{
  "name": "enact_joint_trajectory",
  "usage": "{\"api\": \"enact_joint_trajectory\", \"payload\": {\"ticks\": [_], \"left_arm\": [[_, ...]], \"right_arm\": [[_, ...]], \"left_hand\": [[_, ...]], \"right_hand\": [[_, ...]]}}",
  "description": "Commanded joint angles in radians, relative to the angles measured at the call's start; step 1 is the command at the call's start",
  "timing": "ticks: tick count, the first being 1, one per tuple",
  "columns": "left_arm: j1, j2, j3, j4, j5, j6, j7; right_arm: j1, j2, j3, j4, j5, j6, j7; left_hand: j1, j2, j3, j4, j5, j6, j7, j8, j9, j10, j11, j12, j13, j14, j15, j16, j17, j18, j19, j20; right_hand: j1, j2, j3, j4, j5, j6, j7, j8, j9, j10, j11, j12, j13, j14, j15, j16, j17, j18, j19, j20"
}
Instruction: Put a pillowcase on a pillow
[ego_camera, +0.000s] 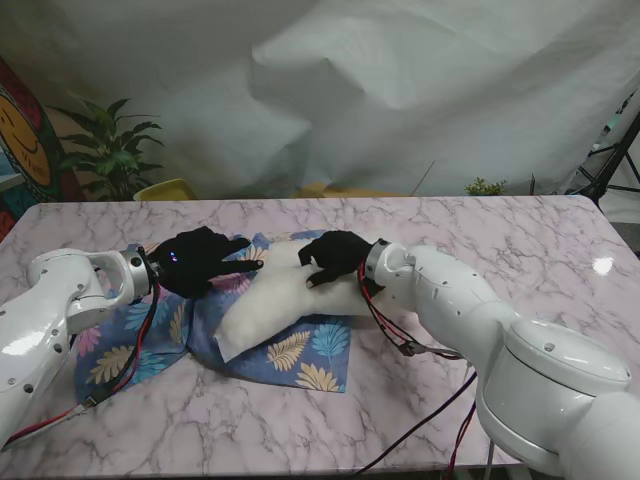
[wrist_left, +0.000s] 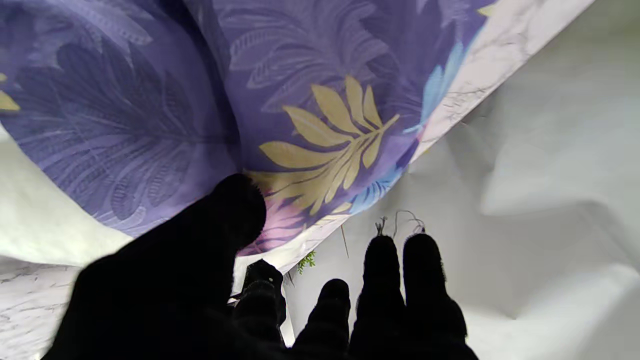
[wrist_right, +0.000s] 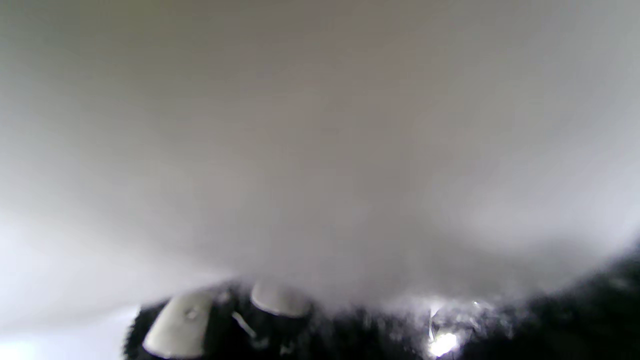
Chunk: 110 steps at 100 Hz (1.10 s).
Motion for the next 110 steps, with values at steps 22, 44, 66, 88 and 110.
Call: {"api": "enact_joint_trajectory", "payload": {"ticks": [22,44,66,88,110], "left_arm": [[-0.095,-0.003,0.128,0.139,-0.020,-0.002,0.068],[-0.122,-0.003,0.176,0.201,-0.027,0.022,0.173],[-0.089,-0.022,0.128,0.212,-0.083,-0.009,0.255],[-0.045,-0.029,0.083,0.163,-0.099,-0.049,0.229],[-0.007,-0.040,0.063,0.107,-0.137,-0.075,0.181]], "right_arm": [[-0.010,-0.002,0.010,-0.001,0.006,0.001,0.012],[-0.010,0.003,0.012,-0.001,0.004,0.006,0.006],[-0.011,0.007,0.021,-0.001,0.019,0.016,0.043],[-0.018,0.003,0.103,-0.001,0.090,0.046,0.131],[-0.014,-0.007,0.143,-0.001,0.124,0.078,0.162]], "left_hand": [[-0.008,-0.029,0.012,0.026,-0.008,-0.061,0.048,0.130,-0.049,-0.020,0.013,0.116,0.101,-0.022,0.011,0.014,0.068,0.003,0.029,0.007],[0.036,-0.016,-0.012,-0.015,0.178,-0.135,0.760,0.431,0.005,-0.102,0.426,0.624,0.293,-0.275,0.410,0.454,0.174,-0.140,0.302,0.133],[-0.052,-0.109,0.023,-0.087,0.362,-0.122,1.293,0.495,0.223,-0.162,0.832,0.442,0.479,-0.277,0.492,0.427,0.282,-0.130,0.412,0.147],[-0.258,-0.083,0.170,-0.155,0.421,-0.101,1.373,0.509,0.326,-0.188,0.815,0.408,0.531,-0.260,0.473,0.390,0.310,-0.129,0.422,0.145],[-0.170,0.209,-0.098,-0.196,0.415,-0.129,1.348,0.720,0.353,-0.222,0.793,0.384,0.523,-0.256,0.449,0.363,0.304,-0.141,0.406,0.143]], "right_hand": [[0.003,0.097,0.139,0.034,0.050,-0.094,0.052,0.025,0.096,-0.038,0.079,0.015,0.016,-0.017,0.096,0.001,0.046,-0.324,0.138,-0.012],[0.000,0.098,0.137,0.034,0.049,-0.099,0.049,0.028,0.096,-0.042,0.079,0.016,0.016,-0.016,0.094,-0.001,0.046,-0.325,0.141,-0.015],[-0.003,0.105,0.132,0.034,0.045,-0.105,0.045,0.031,0.092,-0.047,0.072,0.012,0.016,-0.013,0.084,-0.007,0.044,-0.322,0.135,-0.020],[-0.016,0.129,0.114,0.035,0.053,-0.081,0.046,0.033,0.137,-0.054,0.093,0.010,0.018,-0.040,0.137,0.012,0.057,-0.362,0.182,-0.006],[-0.048,0.141,0.107,0.036,0.078,-0.043,0.047,0.021,0.181,-0.070,0.122,0.019,0.017,-0.062,0.198,0.041,0.070,-0.402,0.238,0.021]]}}
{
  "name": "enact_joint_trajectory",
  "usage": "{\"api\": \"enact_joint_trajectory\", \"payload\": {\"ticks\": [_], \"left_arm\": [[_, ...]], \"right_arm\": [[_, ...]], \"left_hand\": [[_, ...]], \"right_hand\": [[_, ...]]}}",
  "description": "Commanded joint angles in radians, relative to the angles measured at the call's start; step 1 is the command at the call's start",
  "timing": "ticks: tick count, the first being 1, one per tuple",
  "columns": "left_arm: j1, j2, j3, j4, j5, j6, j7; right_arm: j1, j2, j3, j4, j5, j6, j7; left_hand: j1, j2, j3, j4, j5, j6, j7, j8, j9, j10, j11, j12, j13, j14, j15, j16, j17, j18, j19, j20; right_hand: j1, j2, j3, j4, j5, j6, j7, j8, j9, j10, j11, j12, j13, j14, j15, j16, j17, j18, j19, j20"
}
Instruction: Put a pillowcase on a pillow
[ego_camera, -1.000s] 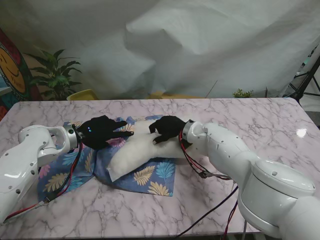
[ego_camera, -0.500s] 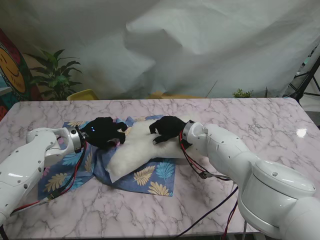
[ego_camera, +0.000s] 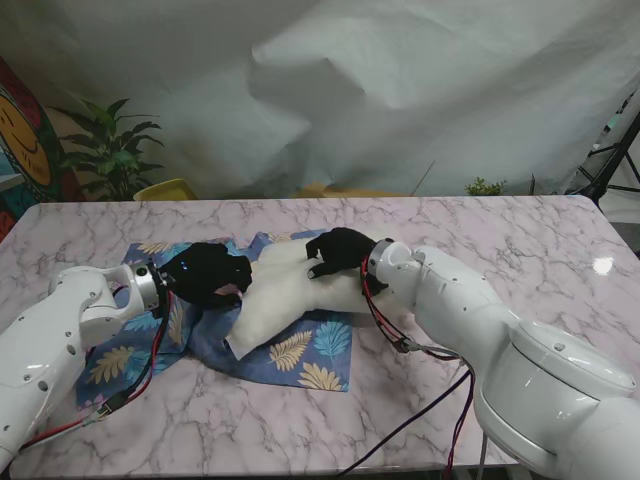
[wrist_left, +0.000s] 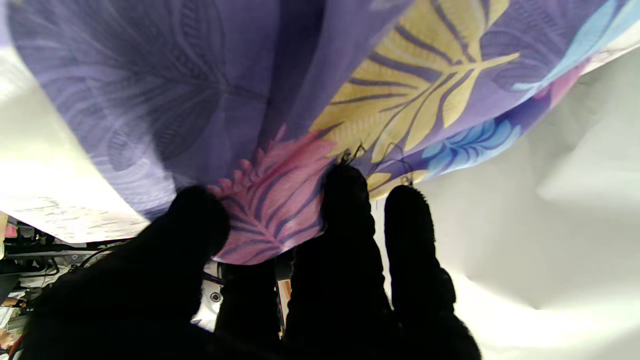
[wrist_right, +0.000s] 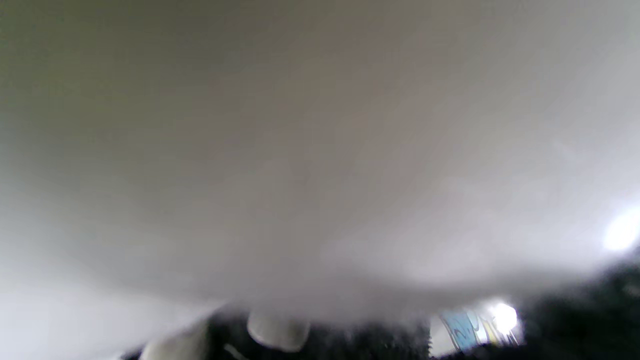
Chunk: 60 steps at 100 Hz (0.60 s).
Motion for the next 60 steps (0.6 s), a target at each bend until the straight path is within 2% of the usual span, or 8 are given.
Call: {"api": "enact_joint_trajectory", "payload": {"ticks": [1,16,17,20,23,36,45,60], "left_arm": [[0.012,-0.007,0.006,-0.032,0.018,-0.009,-0.008],[0.032,-0.012,-0.005,-0.062,0.014,-0.009,-0.004],[0.034,-0.013,-0.006,-0.064,0.012,-0.008,-0.003],[0.040,-0.015,-0.011,-0.071,0.005,-0.007,-0.005],[0.044,-0.016,-0.013,-0.077,0.005,-0.006,-0.003],[0.060,-0.024,-0.028,-0.096,-0.027,0.001,-0.021],[0.068,-0.038,-0.033,-0.089,-0.103,0.004,-0.039],[0.089,-0.048,-0.045,-0.112,-0.182,0.017,-0.100]], "right_arm": [[0.004,-0.006,0.004,0.003,0.007,0.014,0.006],[0.004,-0.020,0.015,0.003,0.023,0.049,0.017],[0.004,-0.021,0.015,0.003,0.024,0.051,0.018],[0.003,-0.024,0.017,0.003,0.026,0.057,0.020],[0.002,-0.026,0.019,0.003,0.029,0.064,0.021],[-0.003,-0.033,0.032,0.003,0.042,0.089,0.027],[-0.005,-0.034,0.038,0.003,0.048,0.108,0.036],[-0.006,-0.030,0.049,0.003,0.055,0.134,0.047]], "left_hand": [[0.031,0.103,-0.103,-0.036,0.012,-0.018,0.014,0.101,0.029,-0.050,-0.003,-0.018,0.015,-0.003,-0.020,-0.014,-0.006,-0.016,0.012,0.016],[0.148,0.202,-0.300,-0.022,-0.004,-0.002,-0.004,0.248,0.029,-0.056,0.007,-0.012,0.018,-0.022,-0.010,-0.017,0.002,-0.027,0.009,0.016],[0.222,0.227,-0.407,-0.020,-0.005,0.003,-0.013,0.269,0.025,-0.056,0.011,-0.015,0.018,-0.021,-0.013,-0.019,0.006,-0.026,-0.001,0.009],[0.545,0.374,-0.915,0.048,-0.010,0.007,0.000,0.267,0.024,-0.057,0.008,-0.014,0.013,-0.020,-0.012,-0.018,-0.003,-0.026,0.006,0.015],[0.637,0.428,-1.061,0.065,-0.014,0.006,0.002,0.278,0.024,-0.060,0.008,-0.015,0.013,-0.022,-0.014,-0.020,-0.001,-0.027,0.004,0.014],[0.664,0.439,-1.071,0.066,-0.032,0.029,0.007,0.336,0.071,-0.048,-0.011,-0.033,0.057,-0.004,-0.029,-0.042,0.039,-0.030,0.020,0.014],[0.670,0.420,-1.047,0.069,-0.051,0.048,0.008,0.402,0.243,0.002,-0.036,-0.079,0.219,0.029,-0.045,-0.111,0.161,-0.001,0.088,0.016],[0.673,0.415,-1.060,0.065,-0.054,0.047,0.016,0.455,0.427,0.046,0.041,-0.085,0.406,0.001,0.043,-0.124,0.305,0.021,0.184,0.028]], "right_hand": [[-0.002,0.114,0.106,0.034,0.043,-0.040,0.047,0.013,0.122,-0.033,0.092,0.019,0.003,-0.043,0.127,0.026,0.057,-0.394,0.207,0.023],[-0.011,0.133,0.104,0.038,0.060,-0.004,0.043,0.012,0.123,-0.047,0.129,0.023,0.003,-0.061,0.151,0.041,0.063,-0.421,0.227,0.041],[-0.011,0.134,0.104,0.039,0.061,-0.002,0.043,0.013,0.124,-0.048,0.131,0.023,0.003,-0.062,0.152,0.042,0.063,-0.422,0.228,0.041],[-0.010,0.139,0.103,0.039,0.064,0.006,0.042,0.013,0.124,-0.051,0.137,0.023,0.004,-0.065,0.155,0.045,0.064,-0.425,0.231,0.044],[-0.007,0.142,0.101,0.041,0.067,0.015,0.042,0.014,0.124,-0.054,0.144,0.023,0.004,-0.068,0.159,0.047,0.065,-0.429,0.234,0.048],[0.010,0.157,0.088,0.046,0.075,0.047,0.038,0.021,0.123,-0.060,0.172,0.017,0.003,-0.076,0.174,0.060,0.068,-0.443,0.246,0.065],[0.017,0.165,0.080,0.048,0.076,0.058,0.037,0.023,0.123,-0.065,0.181,0.014,0.004,-0.080,0.177,0.064,0.070,-0.448,0.249,0.071],[0.024,0.168,0.074,0.050,0.075,0.065,0.036,0.025,0.123,-0.067,0.183,0.012,0.004,-0.081,0.178,0.066,0.070,-0.450,0.249,0.074]]}}
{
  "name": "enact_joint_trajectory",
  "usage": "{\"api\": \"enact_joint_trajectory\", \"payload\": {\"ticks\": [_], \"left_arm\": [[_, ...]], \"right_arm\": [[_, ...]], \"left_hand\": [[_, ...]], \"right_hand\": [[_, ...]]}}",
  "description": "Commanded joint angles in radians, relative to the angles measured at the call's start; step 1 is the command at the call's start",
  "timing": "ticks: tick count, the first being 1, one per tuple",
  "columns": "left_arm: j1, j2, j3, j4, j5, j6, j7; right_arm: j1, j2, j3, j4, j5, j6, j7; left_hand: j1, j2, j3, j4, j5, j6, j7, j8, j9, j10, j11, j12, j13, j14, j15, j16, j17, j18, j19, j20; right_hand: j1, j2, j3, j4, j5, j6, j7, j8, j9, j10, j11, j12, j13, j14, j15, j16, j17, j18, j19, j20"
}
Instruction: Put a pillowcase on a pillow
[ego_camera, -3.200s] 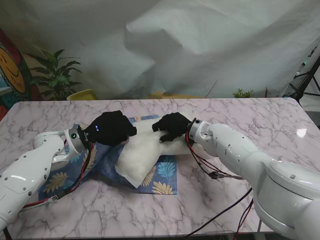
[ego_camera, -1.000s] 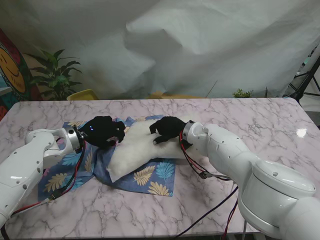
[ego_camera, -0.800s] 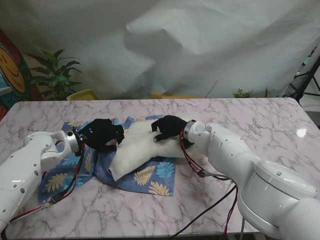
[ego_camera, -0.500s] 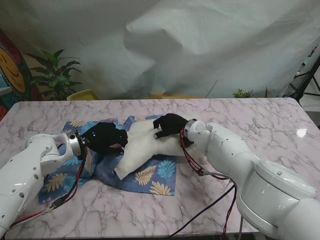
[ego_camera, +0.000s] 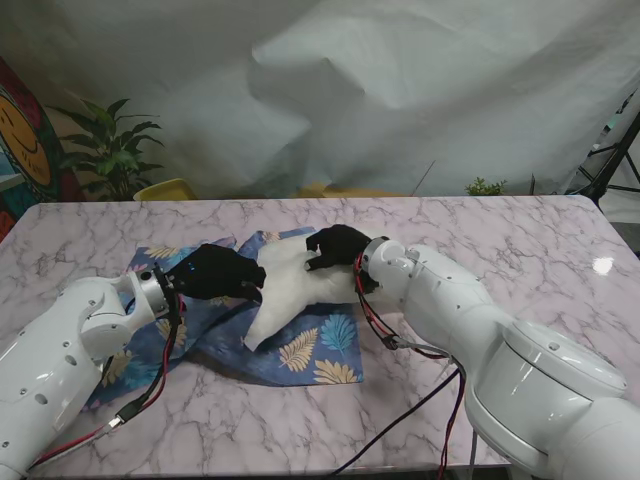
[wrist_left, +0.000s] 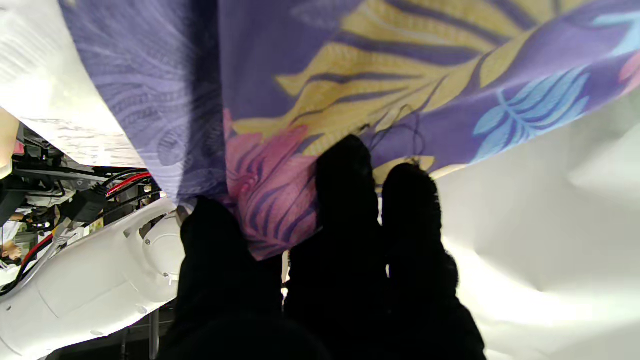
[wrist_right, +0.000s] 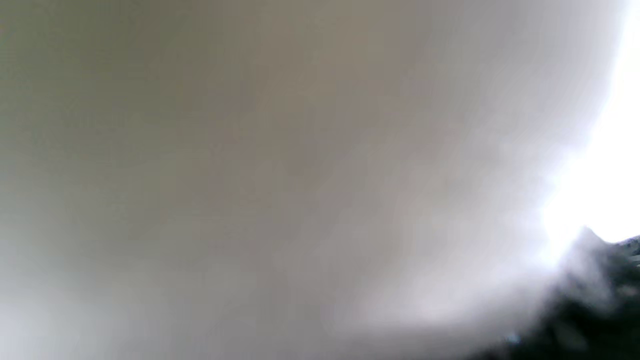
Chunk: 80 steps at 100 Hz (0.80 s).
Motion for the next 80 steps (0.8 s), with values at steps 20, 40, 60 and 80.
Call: {"api": "enact_joint_trajectory", "payload": {"ticks": [20,40,60,80], "left_arm": [[0.030,-0.014,0.001,-0.046,-0.059,0.006,-0.084],[0.049,-0.018,-0.004,-0.073,-0.045,0.002,-0.055],[0.051,-0.024,0.029,-0.082,-0.011,0.111,0.004],[-0.008,-0.031,0.096,-0.026,-0.051,0.210,-0.011]], "right_arm": [[-0.002,-0.001,0.016,0.000,0.014,0.055,0.027],[-0.008,-0.011,0.023,0.000,0.020,0.116,0.018],[-0.016,-0.025,0.037,0.000,0.038,0.152,0.026],[-0.063,0.031,0.003,-0.143,0.028,0.207,0.011]], "left_hand": [[0.050,0.065,0.018,0.036,-0.065,-0.031,0.037,0.117,0.183,0.053,0.257,0.097,0.137,-0.012,0.382,0.105,0.054,0.070,0.244,0.094],[-0.010,0.073,0.067,0.048,-0.074,-0.049,0.019,0.107,0.222,0.052,0.363,0.175,0.158,-0.059,0.543,0.104,0.044,0.044,0.351,0.109],[-0.070,0.053,0.165,0.083,-0.085,0.006,0.007,0.074,0.268,0.046,0.435,0.189,0.203,-0.076,0.521,0.037,0.119,0.048,0.399,0.028],[-0.079,0.033,0.209,0.110,-0.088,0.057,-0.001,0.052,0.264,0.043,0.422,0.154,0.202,-0.061,0.432,0.003,0.142,0.060,0.360,-0.021]], "right_hand": [[0.039,0.142,0.062,0.050,0.061,0.027,0.035,0.022,0.111,-0.035,0.102,-0.003,0.004,-0.061,0.106,0.018,0.068,-0.445,0.245,0.026],[0.071,0.147,0.046,0.058,0.078,0.080,0.031,0.025,0.111,-0.044,0.128,-0.005,0.004,-0.072,0.116,0.027,0.071,-0.455,0.254,0.039],[0.119,0.138,0.026,0.067,0.096,0.139,0.027,0.035,0.112,-0.044,0.153,-0.011,0.004,-0.068,0.125,0.036,0.073,-0.454,0.263,0.051],[0.128,0.133,0.013,0.070,0.096,0.140,0.023,0.034,0.112,-0.048,0.153,-0.016,0.004,-0.065,0.121,0.035,0.073,-0.453,0.263,0.053]]}}
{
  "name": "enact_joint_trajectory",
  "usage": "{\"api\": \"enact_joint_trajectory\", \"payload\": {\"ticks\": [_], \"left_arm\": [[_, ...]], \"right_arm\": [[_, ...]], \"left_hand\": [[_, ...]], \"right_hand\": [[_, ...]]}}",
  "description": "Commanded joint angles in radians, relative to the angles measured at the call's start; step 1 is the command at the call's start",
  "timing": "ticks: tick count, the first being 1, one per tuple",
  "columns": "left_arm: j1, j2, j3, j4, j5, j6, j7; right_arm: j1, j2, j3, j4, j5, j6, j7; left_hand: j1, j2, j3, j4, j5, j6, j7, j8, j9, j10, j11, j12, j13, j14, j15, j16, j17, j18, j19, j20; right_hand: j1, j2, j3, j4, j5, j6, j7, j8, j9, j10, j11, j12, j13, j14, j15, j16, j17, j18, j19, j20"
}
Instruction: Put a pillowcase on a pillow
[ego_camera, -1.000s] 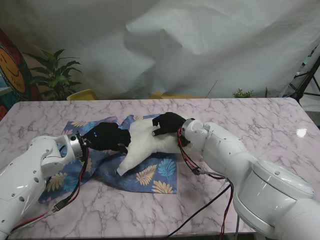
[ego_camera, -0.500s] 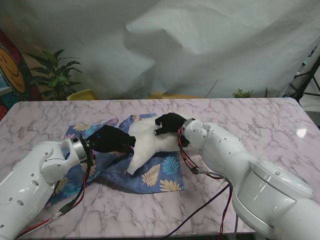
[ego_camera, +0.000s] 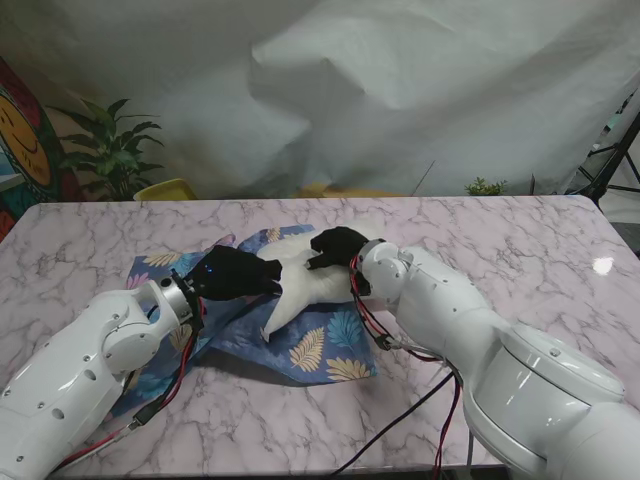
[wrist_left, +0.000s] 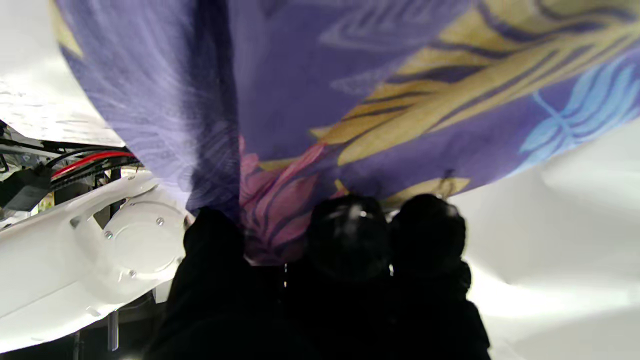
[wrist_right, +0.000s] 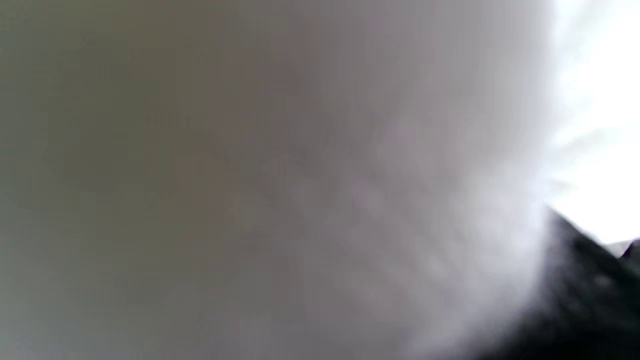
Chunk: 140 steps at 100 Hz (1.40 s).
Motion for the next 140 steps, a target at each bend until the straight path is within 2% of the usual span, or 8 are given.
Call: {"api": "enact_joint_trajectory", "payload": {"ticks": [1,16,56,73,88,94,107,140], "left_arm": [[-0.032,-0.012,0.019,0.031,-0.021,0.007,-0.032],[-0.053,-0.025,0.052,0.085,-0.124,0.014,-0.051],[0.045,-0.014,-0.009,-0.025,-0.257,-0.068,-0.193],[0.097,-0.002,-0.060,-0.120,-0.188,-0.054,-0.229],[0.099,-0.001,-0.038,-0.149,-0.075,0.060,-0.211],[0.095,-0.002,-0.014,-0.150,-0.059,0.125,-0.204],[0.077,-0.011,0.048,-0.126,-0.045,0.239,-0.161],[0.039,-0.027,0.141,-0.100,0.019,0.467,-0.075]], "right_arm": [[-0.041,0.027,0.000,-0.074,-0.009,0.028,-0.003],[-0.072,0.066,-0.004,-0.173,-0.031,0.125,-0.009],[-0.039,-0.012,0.045,-0.051,0.039,0.247,-0.003],[-0.035,-0.020,0.055,-0.045,0.050,0.268,-0.001],[-0.042,-0.024,0.046,-0.063,0.050,0.292,-0.009],[-0.047,-0.023,0.041,-0.079,0.050,0.303,-0.014],[-0.064,-0.011,0.041,-0.131,0.055,0.338,-0.021],[-0.130,0.050,0.061,-0.285,0.057,0.369,-0.033]], "left_hand": [[0.011,0.032,0.048,0.047,-0.038,0.016,-0.002,-0.013,0.081,0.031,0.140,0.003,0.024,-0.039,-0.040,-0.011,0.027,0.014,0.041,-0.021],[-0.004,0.025,0.064,0.062,-0.030,0.039,-0.008,-0.037,0.088,0.033,0.145,-0.004,0.024,-0.026,-0.048,-0.010,0.029,0.028,0.041,-0.030],[-0.062,0.004,0.098,0.095,0.008,0.064,-0.013,-0.106,0.112,-0.001,0.161,-0.004,0.023,0.008,-0.047,0.002,-0.005,0.022,0.071,-0.015],[-0.099,-0.043,0.115,0.118,0.043,0.085,-0.012,-0.179,0.114,0.007,0.112,-0.033,0.001,0.058,-0.093,-0.004,-0.035,0.038,0.045,-0.016],[-0.124,-0.034,0.117,0.122,0.003,0.030,-0.020,-0.188,-0.005,-0.064,-0.123,-0.044,-0.184,0.150,-0.328,0.029,-0.183,0.095,-0.145,0.006],[-0.130,-0.034,0.117,0.123,-0.006,0.008,-0.023,-0.189,-0.107,-0.019,-0.231,-0.052,-0.289,0.220,-0.438,0.027,-0.258,0.132,-0.237,0.003],[-0.136,-0.049,0.126,0.135,0.029,0.029,-0.021,-0.194,-0.392,0.009,-0.449,-0.152,-0.447,0.191,-0.622,-0.010,-0.317,0.131,-0.311,0.013],[-0.088,-0.095,0.151,0.159,0.102,0.149,-0.014,-0.218,-0.481,0.035,-0.435,-0.177,-0.558,0.161,-0.706,-0.047,-0.343,0.060,-0.345,0.011]], "right_hand": [[0.068,0.124,0.029,0.060,0.048,0.041,0.022,0.028,0.111,-0.033,0.108,-0.004,0.004,-0.052,0.096,0.019,0.072,-0.438,0.256,0.017],[0.083,0.118,0.029,0.066,0.068,0.073,0.018,0.027,0.112,-0.040,0.129,-0.004,0.004,-0.054,0.103,0.022,0.073,-0.440,0.258,0.020],[0.113,0.114,0.034,0.073,0.090,0.131,0.011,0.054,0.111,-0.032,0.164,-0.011,0.003,-0.032,0.116,0.024,0.076,-0.420,0.258,0.049],[0.119,0.109,0.037,0.073,0.095,0.143,0.009,0.061,0.111,-0.030,0.171,-0.013,0.003,-0.028,0.119,0.024,0.077,-0.415,0.258,0.056],[0.123,0.105,0.041,0.074,0.103,0.152,0.005,0.066,0.111,-0.031,0.176,-0.014,0.003,-0.026,0.121,0.024,0.077,-0.413,0.258,0.061],[0.125,0.103,0.042,0.075,0.105,0.154,0.004,0.067,0.111,-0.030,0.176,-0.015,0.003,-0.026,0.121,0.023,0.077,-0.413,0.258,0.062],[0.129,0.098,0.045,0.075,0.111,0.166,0.000,0.069,0.111,-0.030,0.179,-0.017,0.003,-0.026,0.121,0.023,0.078,-0.412,0.258,0.064],[0.134,0.092,0.047,0.076,0.119,0.178,-0.011,0.073,0.111,-0.027,0.184,-0.022,0.002,-0.020,0.121,0.021,0.077,-0.405,0.258,0.067]]}}
